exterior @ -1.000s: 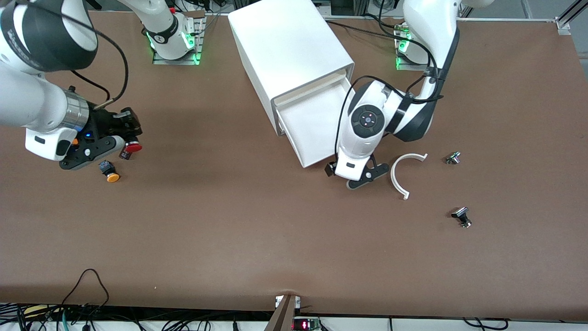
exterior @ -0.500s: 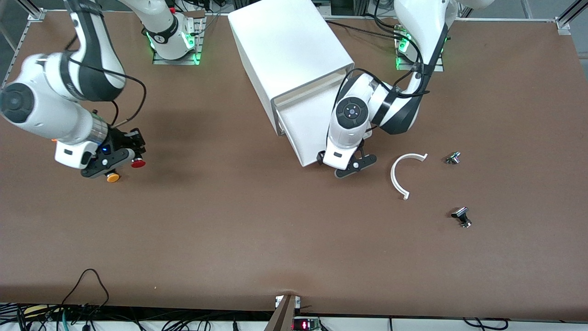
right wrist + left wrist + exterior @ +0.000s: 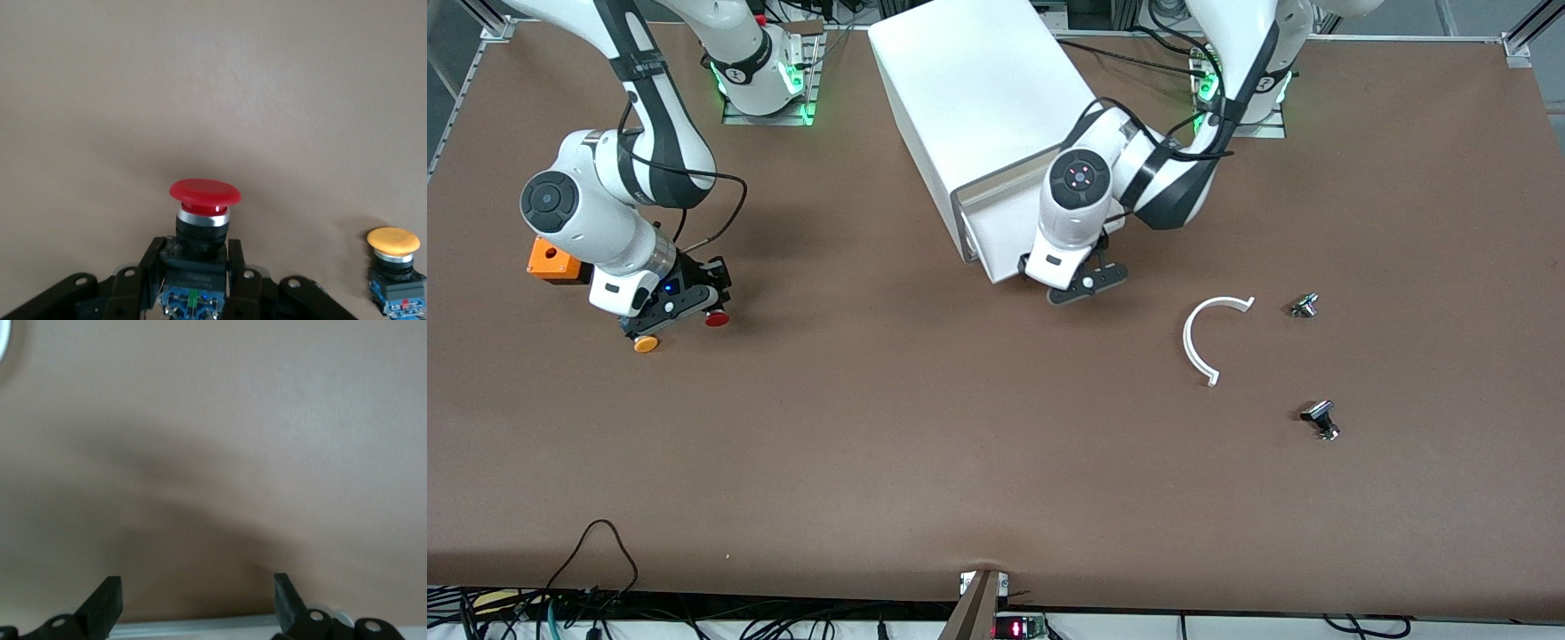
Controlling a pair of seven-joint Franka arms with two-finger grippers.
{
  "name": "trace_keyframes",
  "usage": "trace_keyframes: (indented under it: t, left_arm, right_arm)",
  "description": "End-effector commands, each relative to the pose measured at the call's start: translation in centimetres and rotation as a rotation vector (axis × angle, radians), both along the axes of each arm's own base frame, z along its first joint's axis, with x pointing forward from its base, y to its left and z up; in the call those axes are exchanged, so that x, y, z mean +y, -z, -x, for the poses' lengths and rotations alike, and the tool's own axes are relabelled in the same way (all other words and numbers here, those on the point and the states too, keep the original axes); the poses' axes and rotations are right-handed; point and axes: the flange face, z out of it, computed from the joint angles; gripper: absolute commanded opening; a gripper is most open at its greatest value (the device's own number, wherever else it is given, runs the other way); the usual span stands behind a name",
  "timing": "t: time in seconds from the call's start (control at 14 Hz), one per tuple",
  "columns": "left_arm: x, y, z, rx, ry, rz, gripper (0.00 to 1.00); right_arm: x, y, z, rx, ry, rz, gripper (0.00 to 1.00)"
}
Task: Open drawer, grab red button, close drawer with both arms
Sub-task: 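Push the drawer shut with the left gripper while the right gripper places the button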
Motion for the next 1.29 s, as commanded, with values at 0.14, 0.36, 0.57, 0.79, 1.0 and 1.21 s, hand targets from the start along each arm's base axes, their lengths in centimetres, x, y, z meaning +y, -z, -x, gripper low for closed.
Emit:
trace_keyframes:
  t: [0.14,0.36,0.57,0.79,1.0,1.21]
  left_arm:
    - [-2.2,-0.2,3.7,0.028,-0.009,0.019,1.00]
    - [-3.4,0.3,5.6,0.049,0.016,0.017,1.00]
    - [-4.5,0.3,6.9,0.057,0.022,0.018,1.00]
    - [-4.8,0.3,7.2,0.058,0.025,0.018,1.00]
    - [-4.4,-0.1,6.3,0.052,0.005,0.023,1.00]
    - [-2.9,-0.6,4.2,0.034,-0.028,0.024,1.00]
  right_arm:
    - [-2.7,3.5,3.6,0.003,-0.079,0.008,0.27]
    - [-3.2,6.5,5.9,0.007,-0.096,0.016,0.41]
    - [-3.2,7.8,7.0,0.018,-0.098,0.019,0.46]
    - [-3.3,7.9,6.9,0.017,-0.073,0.017,0.99]
    - [-3.2,5.1,5.6,-0.024,0.011,0.012,0.99]
    - [-2.6,-0.2,3.8,-0.057,0.041,-0.007,0.99]
